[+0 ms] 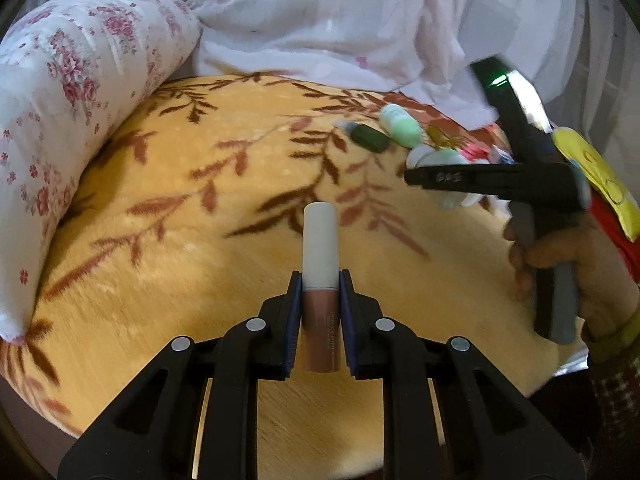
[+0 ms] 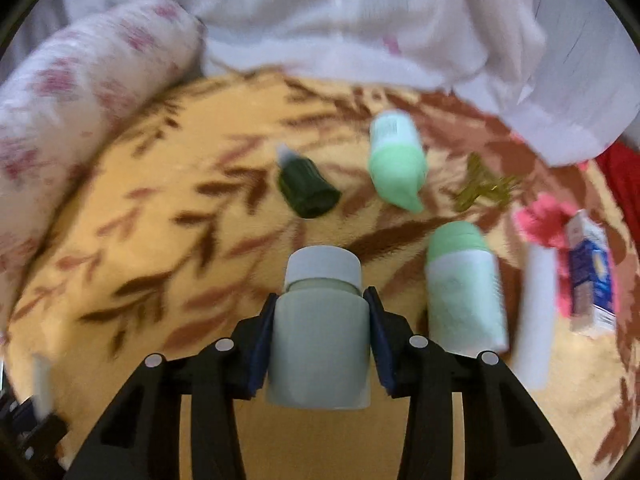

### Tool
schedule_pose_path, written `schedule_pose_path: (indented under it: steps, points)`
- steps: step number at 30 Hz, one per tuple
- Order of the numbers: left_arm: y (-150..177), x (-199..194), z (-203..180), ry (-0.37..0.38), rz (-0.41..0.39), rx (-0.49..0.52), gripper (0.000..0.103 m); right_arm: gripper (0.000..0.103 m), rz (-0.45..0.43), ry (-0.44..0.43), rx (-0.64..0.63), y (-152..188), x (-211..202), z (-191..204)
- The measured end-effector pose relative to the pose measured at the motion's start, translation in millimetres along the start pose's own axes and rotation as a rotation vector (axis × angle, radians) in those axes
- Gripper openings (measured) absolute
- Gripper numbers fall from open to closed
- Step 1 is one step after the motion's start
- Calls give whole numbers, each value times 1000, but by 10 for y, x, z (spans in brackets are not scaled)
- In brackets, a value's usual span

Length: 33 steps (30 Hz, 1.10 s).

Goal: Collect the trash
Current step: 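Lower both tools to the orange bin and release the beige tube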

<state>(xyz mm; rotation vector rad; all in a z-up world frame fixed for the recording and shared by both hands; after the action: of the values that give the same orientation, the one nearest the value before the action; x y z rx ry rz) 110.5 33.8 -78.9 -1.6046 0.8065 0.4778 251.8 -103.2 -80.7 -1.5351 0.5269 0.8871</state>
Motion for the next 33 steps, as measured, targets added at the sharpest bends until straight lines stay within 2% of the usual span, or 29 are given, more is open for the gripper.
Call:
schedule_pose_path:
  steps: [4,5,8,11,15,21,23,24,25,29,33]
  points:
    - [185,-172,-185,46,18,36,18,42,-81,-94,-30,317,-658,197]
    - [243,-212,-227,54,25,47,18,42,-96,-122,-49,487,-874,266]
    - [580,-344,-377,100,94,95,18,42,-88,-193,-84,883,-1236,418]
    - [987,-418,-476,137,194,135,18,42,-32,-250,-112,1373,-1443,574]
    - [1495,-445,-519,173,339,171,18,42,94,-323,-111,2083,-1480,712]
    - [1942,-464,-535,180,456,202,18,42,240,-361,-106,2709,-1284,824]
    - [1973,-480,-543,176,465,205,30,44,262,-374,-121,2817,-1249,894]
    - [1960,-497,-536,158,460,201,52,57,265,-372,-123,2829,-1242,904]
    - [1917,-513,-516,131,442,194,70,67,257,-355,-121,2814,-1248,892]
    - [1614,-654,-407,89,313,164,73,68,162,-289,-97,2561,-1356,675]
    - [1111,-716,-422,127,189,86,75,70,40,-198,-38,2204,-1515,318]
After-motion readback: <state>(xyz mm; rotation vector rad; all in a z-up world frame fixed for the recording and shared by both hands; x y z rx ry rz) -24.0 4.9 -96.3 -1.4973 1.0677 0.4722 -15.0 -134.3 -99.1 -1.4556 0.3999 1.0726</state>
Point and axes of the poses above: each gripper's, at about its wrist camera, not at the fingertips, and x roughly the way its jaws point, z to its left, y to its underside, the point moved 6 cm from there along x, roughly the way its jaws point, and after that the axes turned 4 degrees about -x, right-handed, at the moved point
